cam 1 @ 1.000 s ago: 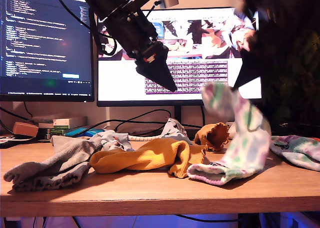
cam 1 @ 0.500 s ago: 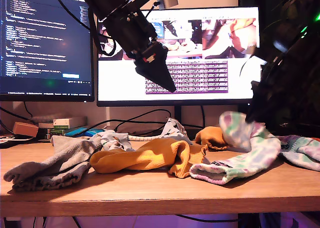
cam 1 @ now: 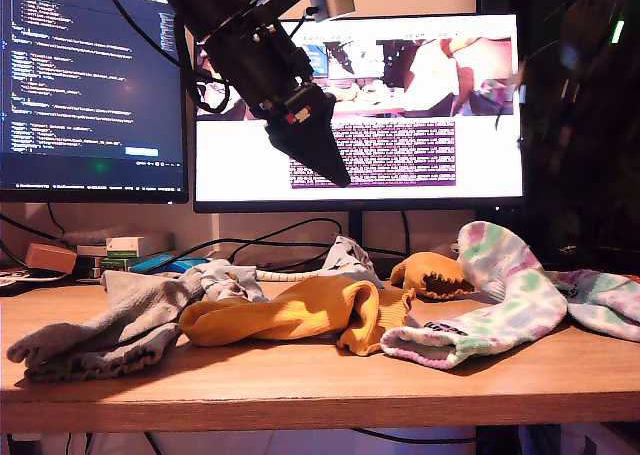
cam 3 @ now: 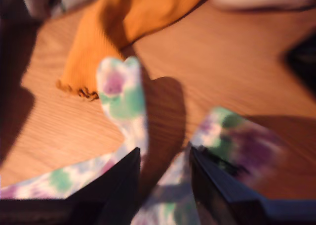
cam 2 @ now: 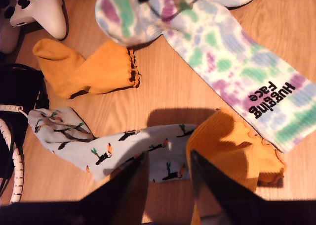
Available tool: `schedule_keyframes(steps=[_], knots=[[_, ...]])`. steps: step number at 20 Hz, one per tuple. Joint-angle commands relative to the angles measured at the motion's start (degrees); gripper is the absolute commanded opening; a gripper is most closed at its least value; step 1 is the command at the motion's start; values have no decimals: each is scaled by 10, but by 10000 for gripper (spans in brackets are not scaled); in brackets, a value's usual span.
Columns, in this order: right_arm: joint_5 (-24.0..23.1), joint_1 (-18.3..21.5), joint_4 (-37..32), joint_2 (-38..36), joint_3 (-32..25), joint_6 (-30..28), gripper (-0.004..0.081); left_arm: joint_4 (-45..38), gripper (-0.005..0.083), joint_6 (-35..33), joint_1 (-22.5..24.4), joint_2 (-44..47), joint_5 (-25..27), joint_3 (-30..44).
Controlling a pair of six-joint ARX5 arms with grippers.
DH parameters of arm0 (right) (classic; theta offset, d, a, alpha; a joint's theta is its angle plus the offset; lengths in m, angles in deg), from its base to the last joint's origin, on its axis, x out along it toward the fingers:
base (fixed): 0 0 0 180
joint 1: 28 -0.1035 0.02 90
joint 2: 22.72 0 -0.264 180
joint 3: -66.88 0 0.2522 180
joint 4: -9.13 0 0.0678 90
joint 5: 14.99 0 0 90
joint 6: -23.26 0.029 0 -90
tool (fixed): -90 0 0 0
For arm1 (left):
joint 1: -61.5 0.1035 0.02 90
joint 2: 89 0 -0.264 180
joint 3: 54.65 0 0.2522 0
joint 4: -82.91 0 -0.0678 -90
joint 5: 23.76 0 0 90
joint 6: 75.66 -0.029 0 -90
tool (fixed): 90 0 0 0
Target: Pair up the socks based on colour and pattern, by placing them on top of one another
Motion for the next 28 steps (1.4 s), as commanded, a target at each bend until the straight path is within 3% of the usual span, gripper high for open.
schedule_keyframes(steps=[1,2,4,8,15,17,20,23,24,25,27,28], knots=[[-29,3,12,-7,-3,35,291,-3,227,4,0,17,-5,-5],[-59,5,26,-11,-3,86,294,-3,227,5,0,17,-5,-5],[-68,6,72,-11,-3,148,312,-2,227,8,0,17,-5,-5],[-107,16,121,4,-3,191,430,-3,228,18,0,17,-18,-5],[-71,40,114,51,-3,219,430,-9,227,18,0,17,-18,-5],[-63,40,89,73,-3,220,430,-9,227,18,0,17,-18,-5],[-16,40,41,90,-3,240,426,-8,228,18,0,17,-18,-5],[-21,41,31,116,-3,240,420,-5,228,19,0,17,-17,-5],[-21,43,30,124,-3,240,406,-3,227,19,0,17,-17,-5],[-23,43,30,128,-3,240,340,-2,227,19,0,17,-17,-5],[-22,43,19,130,-3,240,67,3,228,19,0,17,-17,-5],[-22,43,12,129,-3,242,-14,5,227,19,0,17,-17,-5]])
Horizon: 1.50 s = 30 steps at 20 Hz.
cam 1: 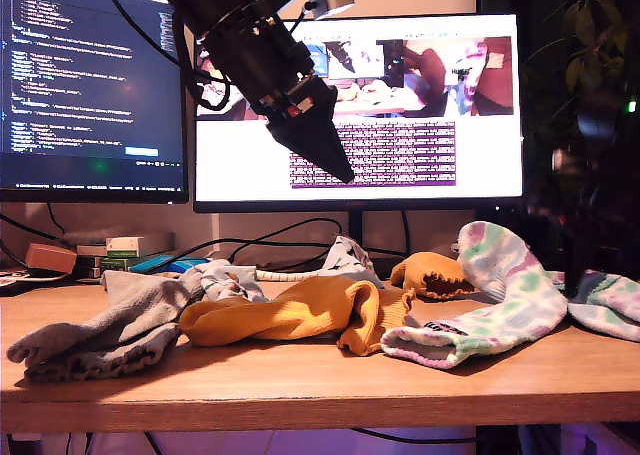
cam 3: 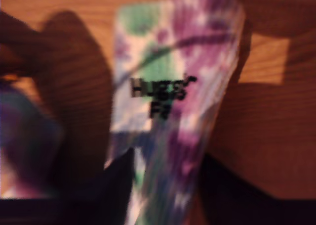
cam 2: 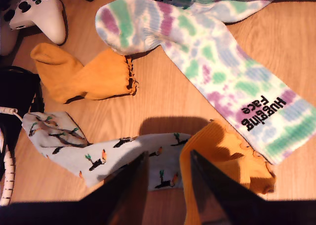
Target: Pair up the socks based on colour and pattern, by placing them on top of one another
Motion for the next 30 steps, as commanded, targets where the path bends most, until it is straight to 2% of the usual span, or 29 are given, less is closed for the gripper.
schedule_keyframes(steps=[1,4,11,14,16,19,20,22,23,25,27,29,30], knots=[[1,1,-7,0,-3,11,-4,3,228,4,0,14,-1,-5],[5,1,-3,-29,-3,12,-9,5,227,4,0,14,-1,-5],[8,-1,-1,-148,-3,10,-10,1,228,4,0,14,-1,-5],[47,-10,1,-178,-3,3,-10,-12,228,5,0,14,-2,-5],[90,-26,4,-195,-3,-50,-10,-49,239,12,0,14,-2,-5],[147,-51,23,-217,-4,-132,-10,-120,239,100,8,14,-14,-10],[162,-56,31,-224,-3,-150,-10,-133,239,109,16,14,-36,-14],[203,-63,43,-238,-3,-178,-10,-151,247,187,37,14,-99,-19],[227,-63,50,-245,-3,-194,-10,-165,284,187,54,14,-127,-19],[284,-63,70,-258,-3,-228,-10,-195,366,296,83,14,-174,-19],[344,-63,99,-269,-3,-264,-10,-217,383,322,107,14,-222,-20],[383,-63,118,-273,-3,-282,-10,-228,406,381,120,14,-283,-20],[398,-63,124,-273,-3,-290,-10,-229,422,381,122,14,-318,-20]])
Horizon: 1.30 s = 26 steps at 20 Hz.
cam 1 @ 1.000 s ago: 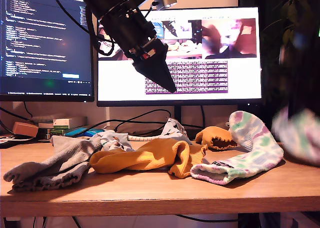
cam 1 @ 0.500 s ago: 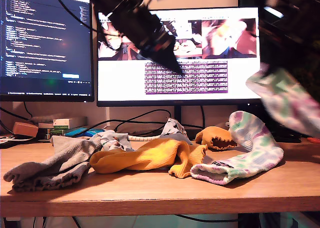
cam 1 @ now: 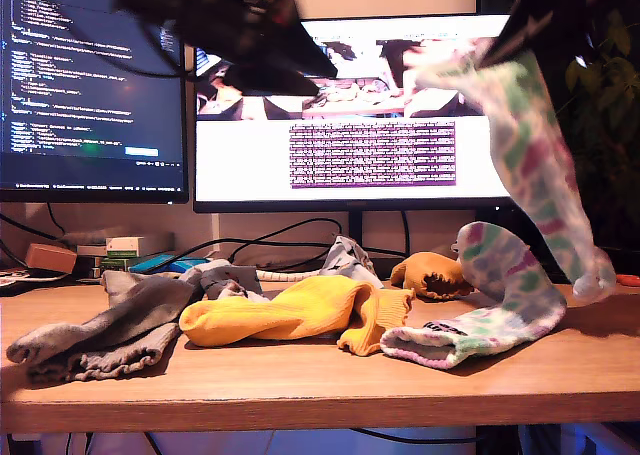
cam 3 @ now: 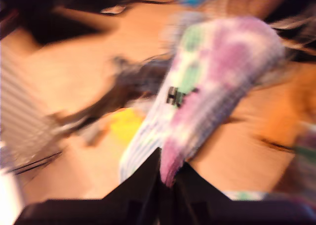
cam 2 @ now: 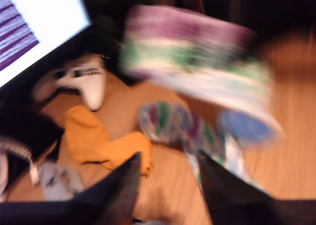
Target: Pair up the socks based on colour and pattern, by placing them on top of one another
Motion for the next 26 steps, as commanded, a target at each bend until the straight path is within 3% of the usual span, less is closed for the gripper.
schedule_keyframes(steps=[1,4,5,10,23,24,26], knots=[[27,0,5,-3,-3,-19,-10,-3,428,46,-13,10,-57,-6],[54,-11,7,-4,-3,-33,-10,-2,428,85,-17,10,-139,-6],[57,-15,7,-5,-3,-38,-10,1,428,88,-20,10,-143,-6],[80,-37,7,-8,-3,-44,-10,-5,428,146,-22,4,-146,-6],[99,-80,-6,-9,-3,-44,-10,-17,425,170,-30,-11,-156,-6],[99,-83,-6,-9,-3,-44,-10,-24,417,170,-33,-11,-156,-6],[98,-90,-6,-9,-3,-44,-10,-50,312,171,-38,-11,-154,-6]])
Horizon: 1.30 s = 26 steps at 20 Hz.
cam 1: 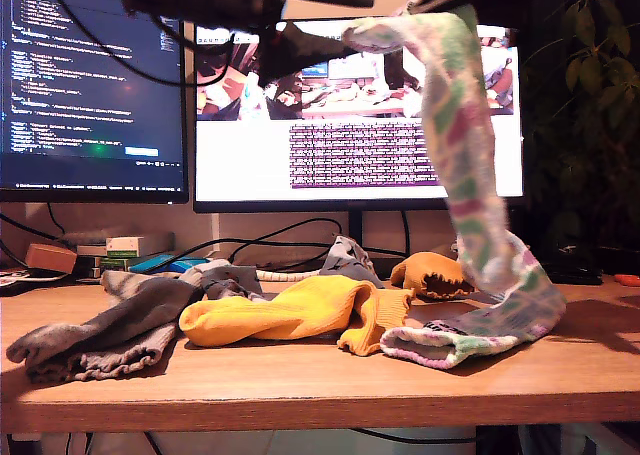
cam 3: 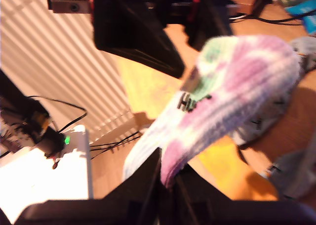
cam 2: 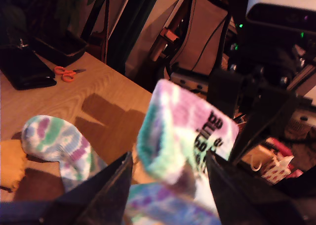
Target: Pair up the socks based on colour and pattern, by placing them on top of one another
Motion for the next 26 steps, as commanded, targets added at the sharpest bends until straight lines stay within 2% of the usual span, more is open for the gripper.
schedule_keyframes(steps=[1,3,4,9,15,17,21,23,26], knots=[[4,-8,-4,-9,-3,-1,-10,-21,211,1,-9,-11,-3,-6],[3,-9,-3,-9,-3,1,-10,-28,2,-3,-17,-11,-3,-6],[-1,-9,-2,-9,-3,2,-10,-30,-17,-12,-20,-11,-5,-6],[-37,-7,31,-9,-3,6,41,-42,-19,-30,-22,-10,-26,-8],[-75,3,35,-9,-3,6,258,-32,-19,-30,-4,-10,-69,-27],[-74,13,17,-9,-3,7,287,-29,-19,-28,-2,-10,-91,-35],[-70,18,-41,-9,14,47,359,-6,-19,-26,-2,-10,-115,-37],[-69,17,-56,-9,34,49,359,9,-19,-37,-3,-10,-117,-37],[-39,17,-70,-9,62,52,358,17,-19,-36,-3,-10,-135,-37]])
